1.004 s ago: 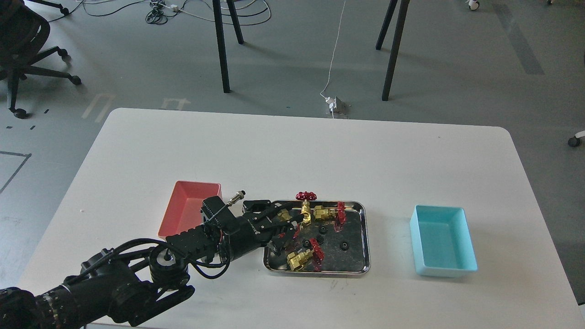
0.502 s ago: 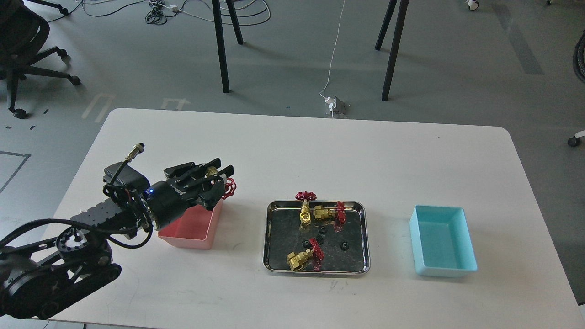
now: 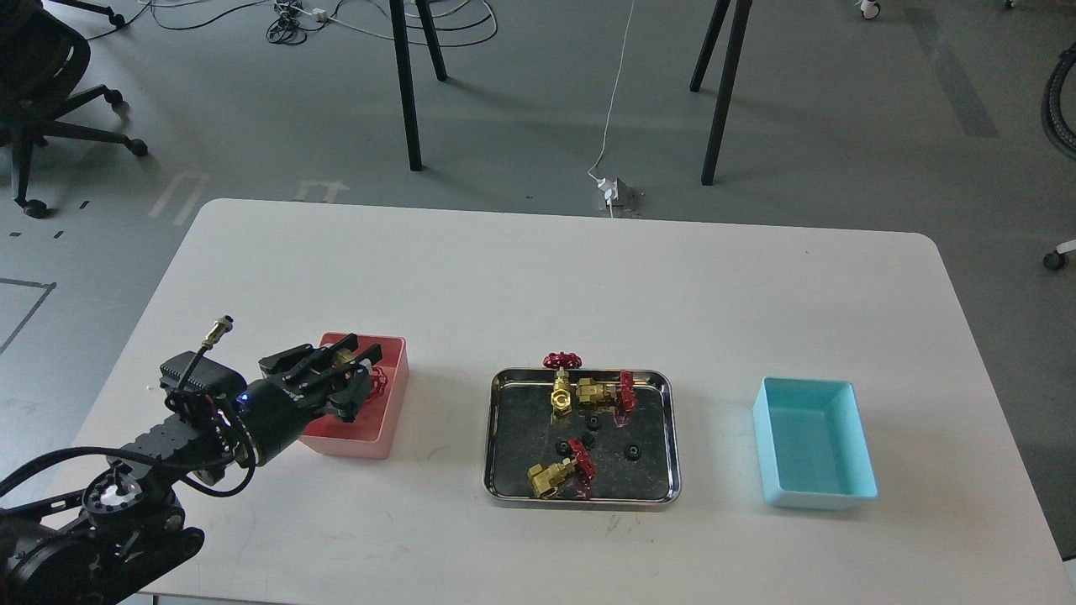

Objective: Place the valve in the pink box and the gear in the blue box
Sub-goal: 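Carry the valve over the pink box and release it, then withdraw the left arm and bring the right arm in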

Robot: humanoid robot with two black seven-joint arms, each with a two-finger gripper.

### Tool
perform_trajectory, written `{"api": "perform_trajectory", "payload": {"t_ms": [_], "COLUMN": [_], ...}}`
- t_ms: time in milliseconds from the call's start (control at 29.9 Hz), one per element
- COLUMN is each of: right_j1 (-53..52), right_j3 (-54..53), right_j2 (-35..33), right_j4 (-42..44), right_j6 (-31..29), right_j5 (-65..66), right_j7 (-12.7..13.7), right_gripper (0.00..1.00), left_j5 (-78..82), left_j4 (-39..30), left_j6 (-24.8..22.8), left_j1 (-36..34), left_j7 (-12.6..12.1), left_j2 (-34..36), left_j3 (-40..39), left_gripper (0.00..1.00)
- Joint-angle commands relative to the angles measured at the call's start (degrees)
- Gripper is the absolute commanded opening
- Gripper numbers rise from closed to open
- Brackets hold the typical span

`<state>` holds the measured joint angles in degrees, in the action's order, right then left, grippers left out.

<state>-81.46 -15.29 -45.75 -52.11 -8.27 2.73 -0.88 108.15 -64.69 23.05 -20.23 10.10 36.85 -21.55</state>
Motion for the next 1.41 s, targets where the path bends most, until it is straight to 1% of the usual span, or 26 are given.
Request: {"api": "perform_trajectory", "payload": {"t_ms": [0,134,234,368,435,468,535,569,636,703,770,803,836,870,903,1004,1104,1171,1238,1372], "right_j1": [0.0,-0.1,-0.1,-0.1,-0.3,-0.4,-0.4,-0.2,0.5,1.0,1.1,1.2,1.6,2.0,2.5,2.7,1.8,0.5,0.0,0.2], "right_j3": [0.0,-0.1,-0.1,-0.2,-0.2,-0.2,-0.1,0.0,0.3,2.6,5.9,7.5,9.3,11.2,13.8,21.2,32.5,39.3,45.8,51.8], "right_j2": [0.0,0.0,0.1,0.2,0.6,0.7,0.9,1.1,1.5,2.5,2.9,2.9,2.9,2.9,2.9,2.9,4.2,6.4,9.6,15.7], "right_j4": [0.0,0.0,0.0,-0.1,-0.4,-0.4,-0.6,-1.0,-2.0,-5.5,-10.4,-12.3,-14.6,-16.8,-19.2,-25.6,-31.0,-32.1,-31.9,-30.2], "right_j6": [0.0,0.2,0.7,1.1,1.1,1.1,1.1,0.9,0.6,0.3,0.0,0.0,-0.1,-0.2,-0.3,-0.3,-0.3,-0.3,-0.3,-0.3], "right_j5": [0.0,0.0,0.0,0.0,0.0,0.0,0.0,0.1,1.9,7.3,16.6,20.6,24.9,28.5,32.7,44.1,56.2,63.2,67.6,69.2], "right_j7": [-0.1,-0.2,-0.2,-0.6,-0.7,-0.7,-0.7,-0.6,-0.6,-0.6,-0.6,-0.7,-0.7,-0.8,-0.9,-2.4,-3.9,-5.8,-6.9,-7.7], "right_gripper": [1.0,1.0,1.0,1.0,1.0,1.0,0.99,0.99,0.99,0.99,0.99,0.99,0.99,0.99,0.99,0.99,0.99,0.99,0.99,0.99], "left_j5": [0.0,0.0,0.1,0.0,-1.0,-2.5,-8.3,-12.4,-22.0,-34.0,-47.8,-53.3,-58.3,-61.8,-64.4,-67.0,-67.0,-67.0,-67.0,-67.1], "left_j4": [1.1,1.1,1.1,0.8,0.4,0.2,0.1,0.1,0.1,0.1,0.7,0.9,1.1,1.2,1.8,3.5,5.7,7.7,9.5,11.0], "left_j6": [1.6,2.2,2.2,3.3,4.2,4.5,4.2,3.6,0.6,-5.3,-13.2,-16.2,-19.2,-21.1,-22.2,-22.5,-22.4,-22.4,-22.5,-22.4], "left_j1": [0.2,0.5,0.9,0.8,0.4,-0.1,-1.3,-3.0,-6.8,-10.8,-14.2,-15.3,-16.7,-18.0,-19.7,-23.8,-26.7,-28.4,-29.7,-30.9], "left_j7": [0.0,0.0,0.0,-0.4,-0.6,-0.6,-0.3,-0.2,0.1,0.5,1.8,2.0,1.9,1.7,1.5,1.2,1.2,1.2,1.2,1.3], "left_j2": [-1.1,-1.1,-1.2,-1.1,-0.6,-0.2,0.8,1.2,1.5,1.9,3.3,3.8,4.0,4.1,4.2,4.1,3.9,3.8,3.8,3.8], "left_j3": [0.0,0.0,0.0,-0.7,-1.1,-1.6,-4.6,-6.9,-10.7,-14.2,-18.5,-20.0,-21.2,-21.9,-22.3,-22.5,-22.5,-22.4,-22.4,-22.5], "left_gripper": [0.4,0.53,0.68,0.77,0.87,0.91,0.95,0.96,0.96,0.96,0.96,0.96,0.96,0.96,0.96,0.96,0.96,0.96,0.96,0.96]}}
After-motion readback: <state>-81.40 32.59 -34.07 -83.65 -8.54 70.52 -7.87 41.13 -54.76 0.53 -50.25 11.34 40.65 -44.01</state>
